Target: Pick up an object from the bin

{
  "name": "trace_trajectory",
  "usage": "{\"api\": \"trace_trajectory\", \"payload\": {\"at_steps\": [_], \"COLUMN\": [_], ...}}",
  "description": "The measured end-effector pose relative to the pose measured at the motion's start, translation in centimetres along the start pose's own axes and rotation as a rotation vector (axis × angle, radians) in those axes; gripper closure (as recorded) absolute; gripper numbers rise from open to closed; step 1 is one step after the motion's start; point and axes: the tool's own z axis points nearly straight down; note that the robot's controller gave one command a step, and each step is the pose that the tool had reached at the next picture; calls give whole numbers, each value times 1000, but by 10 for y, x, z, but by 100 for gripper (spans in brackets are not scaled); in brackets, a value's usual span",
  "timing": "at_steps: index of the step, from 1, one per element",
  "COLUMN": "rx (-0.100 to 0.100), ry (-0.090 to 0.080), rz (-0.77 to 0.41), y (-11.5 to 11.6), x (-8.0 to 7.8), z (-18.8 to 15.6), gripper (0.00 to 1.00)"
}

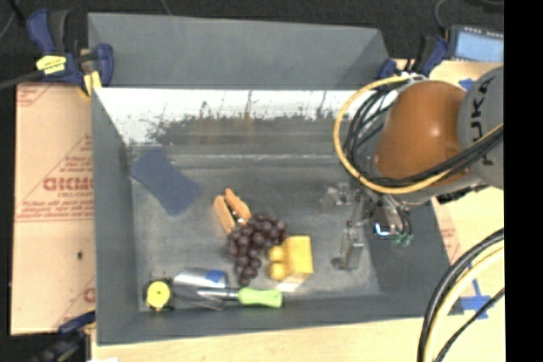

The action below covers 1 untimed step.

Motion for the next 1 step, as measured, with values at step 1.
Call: {"api": "trace_trajectory", "payload": {"at_steps": [1], "rx": [1], "ry": [-6], "rz": [-2], "y": [0], "x": [-1], "z": [-4], "gripper": [0]}}
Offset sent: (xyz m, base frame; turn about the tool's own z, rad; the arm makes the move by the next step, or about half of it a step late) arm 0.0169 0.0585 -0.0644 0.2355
